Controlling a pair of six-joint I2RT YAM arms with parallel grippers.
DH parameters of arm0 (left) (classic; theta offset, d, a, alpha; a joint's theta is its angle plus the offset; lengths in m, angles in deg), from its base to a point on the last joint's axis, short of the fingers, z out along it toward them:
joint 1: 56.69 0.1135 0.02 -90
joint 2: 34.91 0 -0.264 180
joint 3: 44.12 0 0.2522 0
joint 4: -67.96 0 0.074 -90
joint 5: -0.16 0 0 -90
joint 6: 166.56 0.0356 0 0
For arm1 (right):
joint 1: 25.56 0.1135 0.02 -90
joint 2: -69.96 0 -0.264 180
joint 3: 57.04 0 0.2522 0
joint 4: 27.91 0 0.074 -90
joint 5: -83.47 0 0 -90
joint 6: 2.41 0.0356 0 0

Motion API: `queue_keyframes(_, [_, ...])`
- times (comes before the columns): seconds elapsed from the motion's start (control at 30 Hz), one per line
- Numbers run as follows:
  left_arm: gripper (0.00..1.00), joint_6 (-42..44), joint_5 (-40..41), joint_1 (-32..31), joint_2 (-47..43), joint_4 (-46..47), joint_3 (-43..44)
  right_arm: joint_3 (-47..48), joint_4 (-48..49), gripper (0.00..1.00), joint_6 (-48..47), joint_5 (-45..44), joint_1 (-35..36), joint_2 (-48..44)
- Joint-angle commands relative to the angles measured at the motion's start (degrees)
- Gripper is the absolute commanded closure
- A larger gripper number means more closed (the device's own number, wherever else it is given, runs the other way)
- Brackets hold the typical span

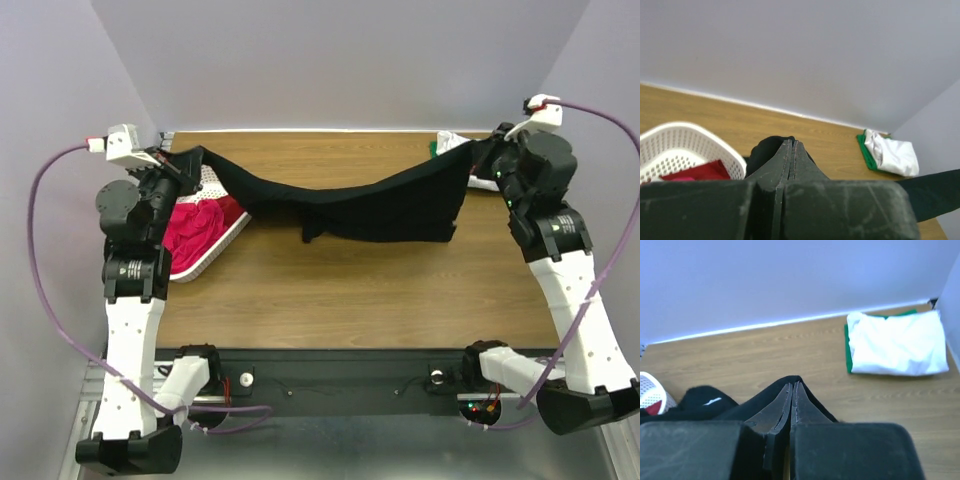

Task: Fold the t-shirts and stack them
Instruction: Flatten the tshirt out

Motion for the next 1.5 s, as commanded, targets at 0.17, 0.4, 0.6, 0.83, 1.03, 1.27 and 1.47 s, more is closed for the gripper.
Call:
queue_keyframes(0.17, [1.0, 3.73, -13.01, 0.15, -3.59, -0.4, 14.56, 13.84, -3.54, 1.0, -2.67, 4.41, -0.44, -3.55])
queue_keyframes(0.4, [1.0, 3.03, -19.33, 0.06, -6.94, -6.2, 25.1, 17.27, -6.53, 1.0, -1.61, 8.63, -0.44, -10.14])
queue_keyframes(0.6, [1.0, 0.21, -21.89, 0.15, -8.7, -6.73, 33.01, 23.24, -8.73, 1.0, -0.82, 11.61, -0.44, -13.31])
queue_keyframes(0.83, [1.0, -4.44, -23.3, 0.15, -7.55, -2.01, 38.48, 29.57, -9.17, 1.0, -0.73, 13.29, -0.44, -14.19])
queue_keyframes(1.03, [1.0, -11.99, -24.62, 0.06, -4.93, 9.94, 30.68, 28.35, -8.91, 1.0, -2.13, 11.72, -0.44, -10.6])
queue_keyframes(1.27, [1.0, -12.97, -23.47, 0.15, 6.49, 14.71, 23.45, 19.13, -4.52, 1.0, -2.93, 6.27, -0.44, -4.18])
queue_keyframes(1.47, [1.0, -10.78, -21.46, -0.73, 19.24, 16.47, 25.9, 16.21, 0.23, 1.0, -3.63, 3.63, -0.44, 4.87])
